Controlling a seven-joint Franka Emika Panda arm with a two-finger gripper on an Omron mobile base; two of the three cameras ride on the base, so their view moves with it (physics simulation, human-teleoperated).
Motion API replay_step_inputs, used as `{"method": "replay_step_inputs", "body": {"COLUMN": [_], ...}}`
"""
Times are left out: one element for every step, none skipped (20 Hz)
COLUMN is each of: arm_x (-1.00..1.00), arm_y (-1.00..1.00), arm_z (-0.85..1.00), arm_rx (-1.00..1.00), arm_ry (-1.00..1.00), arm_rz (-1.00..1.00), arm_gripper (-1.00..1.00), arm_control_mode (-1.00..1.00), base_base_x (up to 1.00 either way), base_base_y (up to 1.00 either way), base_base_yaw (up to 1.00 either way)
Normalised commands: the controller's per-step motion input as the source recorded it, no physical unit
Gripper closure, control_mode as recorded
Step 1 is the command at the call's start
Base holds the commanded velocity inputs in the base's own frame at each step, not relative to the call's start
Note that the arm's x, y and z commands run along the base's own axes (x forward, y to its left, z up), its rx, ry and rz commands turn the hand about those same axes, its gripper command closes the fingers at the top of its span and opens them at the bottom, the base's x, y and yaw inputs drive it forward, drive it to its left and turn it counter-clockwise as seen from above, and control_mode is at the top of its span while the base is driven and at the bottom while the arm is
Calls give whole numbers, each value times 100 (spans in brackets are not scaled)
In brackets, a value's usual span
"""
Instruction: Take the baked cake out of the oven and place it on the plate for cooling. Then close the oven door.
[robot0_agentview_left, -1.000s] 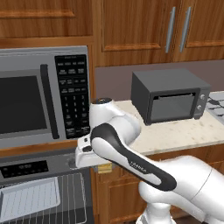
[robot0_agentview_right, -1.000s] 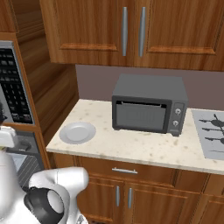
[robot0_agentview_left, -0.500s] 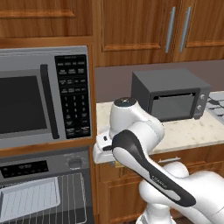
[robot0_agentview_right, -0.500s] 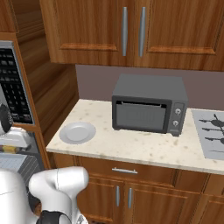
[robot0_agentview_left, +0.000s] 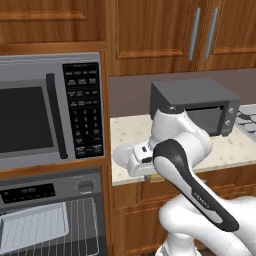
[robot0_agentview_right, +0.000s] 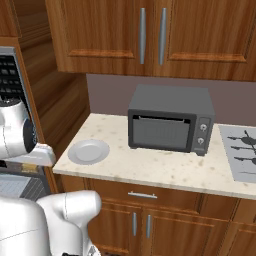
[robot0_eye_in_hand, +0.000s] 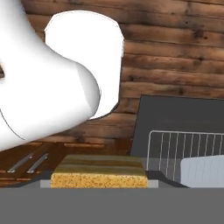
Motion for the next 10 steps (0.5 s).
{"method": "replay_step_inputs", "body": {"arm_x": [22, 28, 30, 36, 37, 39, 38, 39, 37, 38], "arm_y": [-50, -48, -45, -43, -40, -40, -39, -36, -36, -35], "arm_z": [10, 6, 4, 3, 1, 0, 0, 0, 0, 0], "arm_rx": [5, 4, 1, 1, 0, 0, 0, 0, 0, 0], "arm_ry": [0, 1, 0, 0, 0, 0, 0, 0, 0, 0], "arm_rz": [6, 6, 4, 1, 2, 2, 2, 1, 0, 0], "arm_gripper": [100, 100, 100, 100, 100, 100, 100, 100, 100, 100], "arm_control_mode": [-100, -100, -100, -100, -100, -100, -100, -100, -100, -100], "base_base_x": [0, 0, 0, 0, 0, 0, 0, 0, 0, 0], "base_base_y": [0, 0, 0, 0, 0, 0, 0, 0, 0, 0], "base_base_yaw": [0, 0, 0, 0, 0, 0, 0, 0, 0, 0]}}
